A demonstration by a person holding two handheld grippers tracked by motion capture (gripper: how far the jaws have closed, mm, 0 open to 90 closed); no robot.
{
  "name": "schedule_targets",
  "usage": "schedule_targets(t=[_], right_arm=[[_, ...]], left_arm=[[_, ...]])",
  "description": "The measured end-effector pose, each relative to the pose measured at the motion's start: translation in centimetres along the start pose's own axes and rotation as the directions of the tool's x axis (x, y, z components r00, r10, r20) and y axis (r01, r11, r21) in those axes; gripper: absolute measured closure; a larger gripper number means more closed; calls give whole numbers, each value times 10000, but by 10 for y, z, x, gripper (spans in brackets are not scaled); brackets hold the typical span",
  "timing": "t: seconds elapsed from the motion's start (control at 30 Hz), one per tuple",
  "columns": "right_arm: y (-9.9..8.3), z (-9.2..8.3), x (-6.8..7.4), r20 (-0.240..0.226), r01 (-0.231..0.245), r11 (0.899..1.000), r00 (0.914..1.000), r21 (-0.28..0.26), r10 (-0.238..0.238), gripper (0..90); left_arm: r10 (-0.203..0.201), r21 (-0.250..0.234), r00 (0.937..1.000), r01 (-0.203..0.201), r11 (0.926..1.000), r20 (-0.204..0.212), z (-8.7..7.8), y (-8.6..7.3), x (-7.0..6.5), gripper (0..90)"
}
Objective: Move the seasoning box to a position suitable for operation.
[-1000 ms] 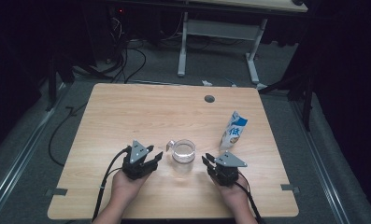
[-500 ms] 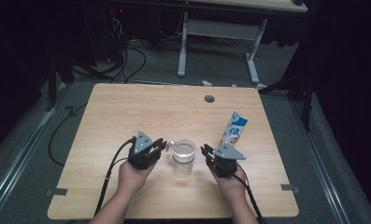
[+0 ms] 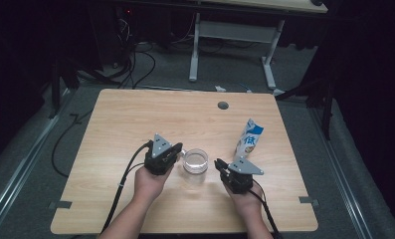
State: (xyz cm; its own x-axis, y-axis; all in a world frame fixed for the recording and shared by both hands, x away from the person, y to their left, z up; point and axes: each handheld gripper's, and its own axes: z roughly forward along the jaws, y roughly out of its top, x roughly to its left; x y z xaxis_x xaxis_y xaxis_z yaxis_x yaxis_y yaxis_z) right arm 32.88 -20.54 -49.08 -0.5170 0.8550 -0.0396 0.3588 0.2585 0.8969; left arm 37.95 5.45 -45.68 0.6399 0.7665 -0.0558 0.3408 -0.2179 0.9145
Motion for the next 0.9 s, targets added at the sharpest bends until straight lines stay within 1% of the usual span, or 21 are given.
schedule_targets(t=[0.17, 0.2, 0.37, 0.4, 0.53, 0.9], right_arm=[[1, -1, 0, -34, -45, 10000, 10000, -77, 45, 844], [1, -1, 0, -41, -57, 10000, 10000, -73, 57, 846], [2, -2, -1, -70, -112, 9999, 9999, -80, 111, 855], [2, -2, -1, -70, -112, 9999, 9999, -80, 111, 855], [3, -3, 0, -112, -75, 9999, 9999, -144, 73, 855], [5, -2, 3, -138, -10, 9997, 9999, -227, 7, 855]], left_arm=[[76, -34, 10000, -75, 10000, 4, 2, 0, -2, 899], [48, -42, 10000, -47, 10000, 57, 3, 0, -3, 899], [123, 26, 9999, -123, 9999, -51, 5, -1, -3, 900], [136, 25, 9999, -136, 9999, -8, 5, -2, -4, 900], [217, 49, 9998, -217, 9998, -44, 6, -3, -4, 900], [167, -61, 9999, -167, 9998, -19, 6, -5, -5, 900]])
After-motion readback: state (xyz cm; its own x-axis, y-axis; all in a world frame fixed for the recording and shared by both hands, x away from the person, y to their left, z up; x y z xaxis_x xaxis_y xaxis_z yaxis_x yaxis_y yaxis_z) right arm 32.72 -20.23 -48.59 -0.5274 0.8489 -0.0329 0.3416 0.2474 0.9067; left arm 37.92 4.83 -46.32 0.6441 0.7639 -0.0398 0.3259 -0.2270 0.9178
